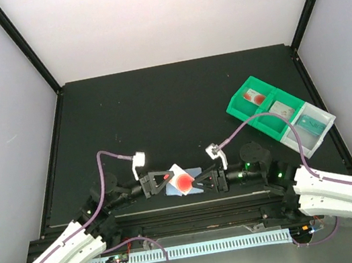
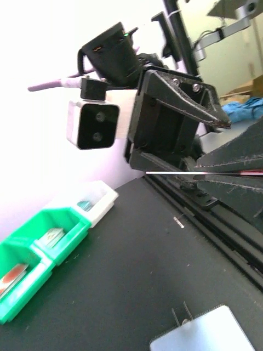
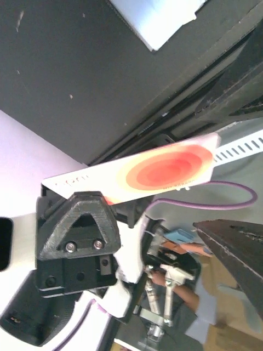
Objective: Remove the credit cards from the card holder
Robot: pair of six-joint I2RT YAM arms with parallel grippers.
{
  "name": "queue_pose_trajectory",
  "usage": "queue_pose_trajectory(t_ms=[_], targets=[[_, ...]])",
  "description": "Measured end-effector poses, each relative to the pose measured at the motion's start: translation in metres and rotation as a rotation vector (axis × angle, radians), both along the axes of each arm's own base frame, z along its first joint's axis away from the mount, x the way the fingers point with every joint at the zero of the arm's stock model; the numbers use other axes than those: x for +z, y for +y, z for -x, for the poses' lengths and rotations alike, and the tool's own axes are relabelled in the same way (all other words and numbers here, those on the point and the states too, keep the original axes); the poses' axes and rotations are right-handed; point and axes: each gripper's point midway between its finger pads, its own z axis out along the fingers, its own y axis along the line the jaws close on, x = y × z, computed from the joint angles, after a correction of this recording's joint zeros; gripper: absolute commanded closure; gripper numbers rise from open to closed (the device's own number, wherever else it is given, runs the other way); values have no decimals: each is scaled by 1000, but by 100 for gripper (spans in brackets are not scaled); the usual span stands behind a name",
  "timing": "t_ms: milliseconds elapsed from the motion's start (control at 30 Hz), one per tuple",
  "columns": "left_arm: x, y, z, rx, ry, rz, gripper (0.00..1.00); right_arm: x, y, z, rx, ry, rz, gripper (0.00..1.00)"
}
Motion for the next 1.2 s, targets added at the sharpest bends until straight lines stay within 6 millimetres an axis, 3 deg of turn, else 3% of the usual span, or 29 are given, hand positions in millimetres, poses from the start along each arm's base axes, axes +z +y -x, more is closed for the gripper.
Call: queue_pose_trajectory(t_ms=[133,267,400,600,933,1100,1167,1200], targets=[[-2,5,-15,96,22,33,98,-8,-3,-13,-102,71,-9,45],[9,9,-29,174,18,89,98,-8,-1,-25,-176,146,-54,47],[19,10,-39,224,23,143,98,-4,4,-35,-220,201,-100,53],[17,10,-49,267,54,183,98,1,15,-45,-247,267,-151,72],[18,12,-58,313,71,223,98,15,27,-53,-246,318,-228,86],[17,16,-60,337,71,232,98,18,28,-53,-246,332,-245,99],[16,17,-61,345,71,235,94,20,28,-53,-245,333,-251,99],[16,18,-61,346,71,236,86,21,28,-53,-245,333,-257,99]])
